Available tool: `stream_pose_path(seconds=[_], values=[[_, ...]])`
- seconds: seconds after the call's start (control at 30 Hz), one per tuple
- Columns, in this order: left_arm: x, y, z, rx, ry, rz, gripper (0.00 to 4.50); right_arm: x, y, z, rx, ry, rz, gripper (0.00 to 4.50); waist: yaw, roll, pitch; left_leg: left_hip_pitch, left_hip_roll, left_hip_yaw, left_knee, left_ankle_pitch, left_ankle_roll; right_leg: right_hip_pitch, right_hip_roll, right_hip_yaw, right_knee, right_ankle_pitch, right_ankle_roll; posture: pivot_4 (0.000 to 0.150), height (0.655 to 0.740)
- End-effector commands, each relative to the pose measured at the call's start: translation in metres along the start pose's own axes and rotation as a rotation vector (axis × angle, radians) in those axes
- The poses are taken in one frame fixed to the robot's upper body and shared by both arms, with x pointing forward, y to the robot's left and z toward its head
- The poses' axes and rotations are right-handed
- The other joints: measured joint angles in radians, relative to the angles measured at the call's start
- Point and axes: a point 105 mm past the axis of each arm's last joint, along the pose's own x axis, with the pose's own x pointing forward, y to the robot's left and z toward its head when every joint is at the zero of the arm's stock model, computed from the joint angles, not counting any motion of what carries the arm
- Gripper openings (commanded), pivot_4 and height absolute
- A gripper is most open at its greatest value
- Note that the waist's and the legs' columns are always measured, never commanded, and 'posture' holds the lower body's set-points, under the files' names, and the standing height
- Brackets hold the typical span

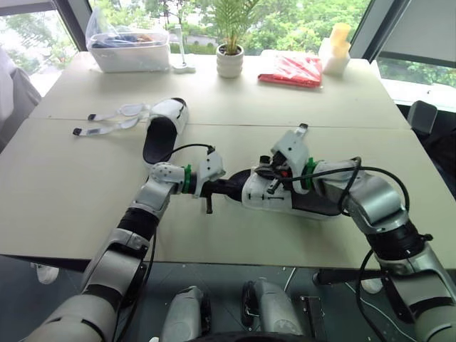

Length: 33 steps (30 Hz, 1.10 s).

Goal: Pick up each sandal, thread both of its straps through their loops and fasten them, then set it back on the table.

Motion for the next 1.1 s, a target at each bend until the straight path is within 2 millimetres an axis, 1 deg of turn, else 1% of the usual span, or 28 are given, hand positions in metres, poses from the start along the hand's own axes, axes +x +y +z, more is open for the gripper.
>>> stream_pose_path(seconds=[0.03, 0.2, 0.23, 0.27, 0.33, 0.4, 0.47, 0.5, 0.53, 0.6, 0.67, 0.73, 0.77, 0.8, 0.87, 0.9, 0.93, 0.97, 1.03, 1.07, 1.1], values=[[0.002, -0.004, -0.013, -0.024, 0.052, -0.013, 0.0, 0.01, -0.017, -0.013, 0.007, 0.043, -0.075, 0.03, 0.0, 0.0, 0.0, 0.0, 0.0, 0.0, 0.0, 0.0, 0.0, 0.0, 0.0, 0.0, 0.0, 0.0, 0.0, 0.15, 0.7288], [0.002, -0.004, -0.013, -0.026, 0.051, -0.01, 0.0, 0.018, -0.03, -0.01, 0.031, 0.033, -0.106, 0.03, 0.0, 0.0, 0.0, 0.0, 0.0, 0.0, 0.0, 0.0, 0.0, 0.0, 0.0, 0.0, 0.0, 0.0, 0.0, 0.15, 0.7288], [0.002, -0.003, -0.013, -0.026, 0.051, -0.01, 0.0, 0.018, -0.031, -0.008, 0.031, 0.025, -0.107, 0.03, 0.0, 0.0, 0.0, 0.0, 0.0, 0.0, 0.0, 0.0, 0.0, 0.0, 0.0, 0.0, 0.0, 0.0, 0.0, 0.15, 0.7288], [0.001, -0.003, -0.013, -0.027, 0.05, -0.009, 0.0, 0.016, -0.03, 0.001, 0.051, -0.012, -0.095, 0.03, 0.0, 0.0, 0.0, 0.0, 0.0, 0.0, 0.0, 0.0, 0.0, 0.0, 0.0, 0.0, 0.0, 0.0, 0.0, 0.15, 0.7288], [0.002, -0.004, -0.013, -0.027, 0.048, -0.007, 0.0, 0.003, -0.027, 0.029, 0.123, -0.135, -0.062, 0.03, 0.0, 0.0, 0.0, 0.0, 0.0, 0.0, 0.0, 0.0, 0.0, 0.0, 0.0, 0.0, 0.0, 0.0, 0.0, 0.15, 0.7288], [0.001, -0.004, -0.012, -0.027, 0.045, -0.005, 0.0, -0.013, -0.028, 0.051, 0.189, -0.224, -0.049, 0.03, 0.0, 0.0, 0.0, -0.001, 0.0, 0.0, 0.0, 0.0, 0.0, 0.0, 0.0, 0.0, 0.0, 0.0, 0.0, 0.15, 0.7288], [0.0, -0.003, -0.011, -0.027, 0.039, -0.001, 0.0, -0.037, -0.03, 0.065, 0.273, -0.284, -0.041, 0.03, 0.002, 0.0, 0.0, -0.001, 0.0, 0.0, 0.0, 0.0, 0.0, -0.001, 0.0, 0.0, 0.0, 0.0, 0.0, 0.15, 0.7288], [0.0, -0.003, -0.01, -0.027, 0.035, 0.001, 0.0, -0.05, -0.032, 0.068, 0.312, -0.303, -0.046, 0.03, 0.002, 0.0, 0.0, -0.001, 0.0, 0.0, 0.0, 0.0, 0.0, -0.001, 0.0, 0.0, 0.0, 0.0, 0.0, 0.15, 0.7288], [-0.001, -0.003, -0.009, -0.029, 0.029, 0.004, 0.0, -0.061, -0.035, 0.069, 0.348, -0.316, -0.056, 0.03, 0.003, 0.001, 0.0, -0.001, 0.0, -0.001, 0.0, 0.0, 0.0, -0.001, 0.0, 0.0, 0.0, 0.0, 0.0, 0.15, 0.7288], [-0.002, -0.002, -0.005, -0.035, 0.016, 0.012, 0.0, -0.081, -0.043, 0.063, 0.417, -0.311, -0.091, 0.03, 0.002, 0.0, 0.0, -0.002, 0.0, -0.001, 0.0, 0.0, 0.0, -0.001, 0.0, 0.0, -0.001, 0.0, 0.0, 0.15, 0.7288], [-0.004, -0.001, -0.004, -0.036, 0.011, 0.018, 0.0, -0.094, -0.049, 0.052, 0.46, -0.275, -0.115, 0.03, 0.001, 0.001, 0.0, -0.002, 0.0, -0.001, 0.0, 0.0, 0.0, -0.001, -0.001, 0.0, -0.001, 0.0, 0.0, 0.15, 0.7288], [-0.004, 0.0, -0.003, -0.038, 0.008, 0.023, 0.0, -0.099, -0.054, 0.042, 0.494, -0.232, -0.132, 0.03, -0.002, 0.001, 0.001, -0.001, 0.0, -0.001, -0.001, 0.0, 0.0, -0.001, -0.001, 0.0, -0.001, 0.0, 0.0, 0.15, 0.7288], [-0.004, 0.0, -0.003, -0.038, 0.007, 0.024, 0.0, -0.099, -0.058, 0.037, 0.524, -0.21, -0.14, 0.57, -0.003, 0.001, 0.001, -0.001, 0.0, -0.001, -0.001, 0.0, 0.0, -0.001, -0.001, 0.0, 0.0, 0.0, 0.0, 0.15, 0.7288], [-0.004, 0.0, -0.003, -0.04, 0.007, 0.027, 0.0, -0.098, -0.063, 0.033, 0.569, -0.193, -0.15, 0.79, -0.005, 0.001, 0.001, -0.001, 0.0, -0.001, -0.001, 0.0, 0.0, -0.001, -0.001, 0.0, 0.0, 0.0, 0.0, 0.15, 0.7288], [-0.004, 0.001, -0.003, -0.038, 0.006, 0.033, 0.0, -0.093, -0.074, 0.027, 0.623, -0.172, -0.167, 1.78, -0.005, 0.002, 0.001, -0.001, 0.0, -0.001, -0.001, 0.0, 0.0, -0.001, -0.001, 0.0, 0.0, 0.0, 0.0, 0.15, 0.7288], [-0.003, 0.001, -0.003, -0.038, 0.004, 0.037, 0.0, -0.09, -0.08, 0.025, 0.655, -0.165, -0.177, 2.21, -0.004, 0.002, 0.001, -0.001, 0.0, 0.0, -0.001, 0.0, 0.0, -0.001, -0.001, 0.0, 0.0, 0.0, 0.0, 0.15, 0.7288], [-0.003, 0.002, -0.002, -0.039, 0.0, 0.043, 0.0, -0.083, -0.09, 0.021, 0.724, -0.163, -0.191, 2.77, -0.004, 0.002, 0.001, -0.001, 0.0, 0.0, -0.001, 0.0, 0.0, -0.002, -0.001, 0.0, 0.0, 0.0, 0.0, 0.15, 0.7288], [-0.003, 0.002, -0.001, -0.04, -0.003, 0.047, 0.0, -0.077, -0.097, 0.018, 0.778, -0.159, -0.198, 3.24, -0.005, 0.002, 0.001, -0.001, 0.0, 0.0, -0.001, 0.0, 0.0, -0.002, -0.001, 0.0, 0.0, 0.0, 0.0, 0.15, 0.7288], [-0.003, 0.003, -0.001, -0.041, -0.006, 0.051, 0.0, -0.069, -0.106, 0.015, 0.85, -0.149, -0.201, 4.29, -0.004, 0.002, 0.001, -0.001, 0.0, 0.001, -0.001, 0.0, 0.0, -0.002, 0.0, 0.0, 0.0, 0.0, 0.0, 0.15, 0.7288], [-0.004, 0.002, -0.001, -0.04, -0.006, 0.052, 0.0, -0.063, -0.111, 0.011, 0.89, -0.136, -0.208, 4.41, -0.004, 0.002, 0.001, -0.001, 0.0, 0.001, -0.001, 0.0, 0.0, -0.002, 0.0, 0.0, 0.001, 0.0, 0.0, 0.15, 0.7288], [-0.004, 0.002, -0.002, -0.04, -0.006, 0.055, 0.0, -0.056, -0.114, 0.007, 0.937, -0.119, -0.205, 4.41, -0.003, 0.002, 0.001, -0.001, 0.0, 0.001, -0.001, 0.0, 0.0, -0.002, 0.0, 0.0, 0.001, 0.0, 0.0, 0.15, 0.7288]])
